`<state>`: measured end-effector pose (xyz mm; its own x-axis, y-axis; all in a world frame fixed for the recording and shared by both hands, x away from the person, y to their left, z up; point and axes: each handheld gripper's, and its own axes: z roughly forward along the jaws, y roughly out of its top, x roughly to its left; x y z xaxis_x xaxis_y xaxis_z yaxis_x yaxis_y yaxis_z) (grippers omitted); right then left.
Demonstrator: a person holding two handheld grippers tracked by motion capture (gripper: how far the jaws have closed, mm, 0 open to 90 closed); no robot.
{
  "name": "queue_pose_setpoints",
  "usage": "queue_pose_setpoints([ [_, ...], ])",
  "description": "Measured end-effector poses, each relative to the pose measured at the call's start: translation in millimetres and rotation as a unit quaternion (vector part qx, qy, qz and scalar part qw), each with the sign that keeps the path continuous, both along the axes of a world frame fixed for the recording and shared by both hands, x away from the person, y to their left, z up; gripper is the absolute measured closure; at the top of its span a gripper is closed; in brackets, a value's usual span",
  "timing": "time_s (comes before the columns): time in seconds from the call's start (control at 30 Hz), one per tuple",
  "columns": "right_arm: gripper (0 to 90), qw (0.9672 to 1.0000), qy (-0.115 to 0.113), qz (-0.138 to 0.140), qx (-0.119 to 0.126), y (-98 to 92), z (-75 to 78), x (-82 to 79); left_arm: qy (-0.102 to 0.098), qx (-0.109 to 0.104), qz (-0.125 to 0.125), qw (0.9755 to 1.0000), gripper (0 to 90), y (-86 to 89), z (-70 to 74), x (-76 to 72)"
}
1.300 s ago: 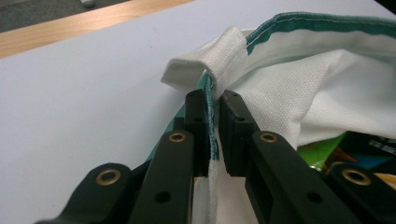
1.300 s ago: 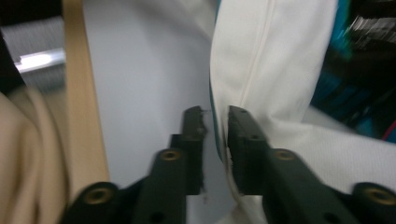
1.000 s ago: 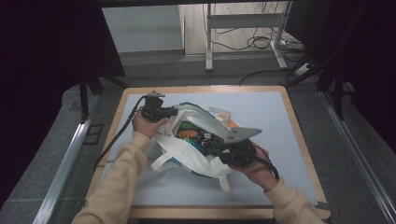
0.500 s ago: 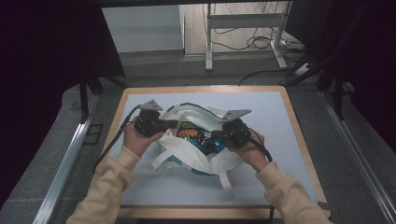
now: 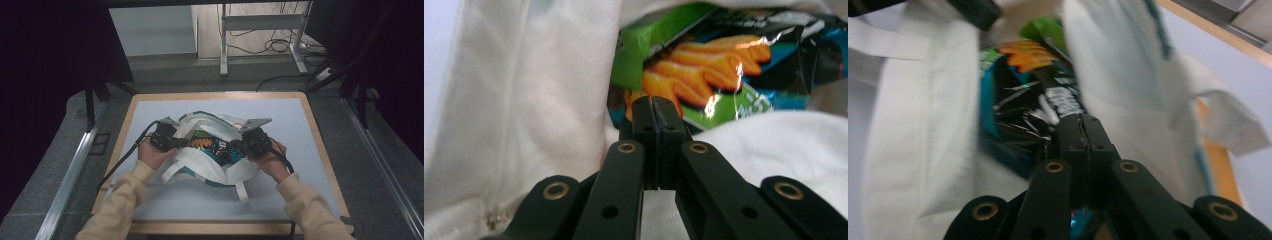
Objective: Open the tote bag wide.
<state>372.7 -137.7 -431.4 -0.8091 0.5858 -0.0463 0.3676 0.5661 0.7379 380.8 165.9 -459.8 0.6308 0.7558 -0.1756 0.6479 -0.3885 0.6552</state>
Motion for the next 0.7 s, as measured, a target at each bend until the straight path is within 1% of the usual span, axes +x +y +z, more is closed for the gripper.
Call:
queue_pose_setpoints([
  [0.03,88.8,1.0000,0.000,0.000,0.000,0.0,0.0,0.0,0.002,-0.003,0.002,1.0000,90.0,1.3,-1.4,-1.6],
  [0.07,88.8,1.0000,-0.003,-0.007,-0.003,-2.1,-0.2,1.6,0.006,-0.003,0.001,1.0000,90.0,3.4,-2.7,-3.3],
  [0.1,88.8,0.9998,-0.004,-0.016,-0.005,-4.5,0.0,3.4,0.008,0.000,0.000,1.0000,90.0,5.4,-4.6,-5.4],
  [0.13,88.9,0.9994,-0.007,-0.031,-0.012,-9.8,-0.1,8.3,0.013,-0.002,0.000,0.9999,90.0,7.9,-7.0,-7.9],
  [0.17,88.9,0.9994,-0.007,-0.031,-0.012,-9.8,-0.1,8.3,0.013,-0.002,0.000,0.9999,90.0,7.9,-7.0,-7.9],
  [0.2,88.9,0.9992,-0.008,-0.037,-0.014,-11.3,-0.4,10.1,0.018,-0.003,-0.002,0.9998,90.0,9.8,-8.5,-10.0],
  [0.23,88.9,0.9987,-0.008,-0.044,-0.023,-13.7,-1.3,14.1,0.020,-0.003,-0.002,0.9998,90.0,10.4,-9.1,-11.2],
  [0.3,88.9,0.9981,-0.010,-0.053,-0.031,-15.7,-3.5,18.6,0.020,0.002,-0.005,0.9998,90.0,11.8,-10.4,-14.2],
  [0.33,88.9,0.9973,-0.011,-0.061,-0.039,-17.4,-6.3,23.7,0.022,0.006,-0.008,0.9997,90.0,12.4,-10.2,-15.3],
  [0.37,88.9,0.9973,-0.011,-0.061,-0.039,-17.4,-6.3,23.7,0.027,0.008,-0.014,0.9995,90.0,13.1,-10.3,-16.0],
  [0.43,88.9,0.9956,-0.015,-0.073,-0.055,-18.1,-8.1,29.9,0.033,0.007,-0.018,0.9993,90.0,14.0,-11.6,-17.0],
  [0.47,89.0,0.9954,-0.015,-0.077,-0.055,-19.1,-8.0,32.5,0.034,0.008,-0.021,0.9992,90.0,14.6,-12.7,-16.9],
  [0.5,89.0,0.9950,-0.011,-0.085,-0.052,-20.6,-7.5,39.1,0.039,0.005,-0.025,0.9989,90.0,15.6,-14.5,-17.0],
  [0.57,89.0,0.9946,-0.010,-0.088,-0.055,-20.7,-7.3,41.5,0.041,0.003,-0.027,0.9988,90.0,16.0,-15.3,-17.2],
  [0.63,89.0,0.9939,-0.007,-0.095,-0.056,-20.3,-7.6,47.8,0.043,0.001,-0.028,0.9987,90.0,16.5,-16.3,-18.1],
  [0.7,89.0,0.9928,-0.007,-0.101,-0.065,-19.5,-8.8,53.3,0.047,-0.001,-0.031,0.9984,90.0,17.8,-17.1,-18.9],
])
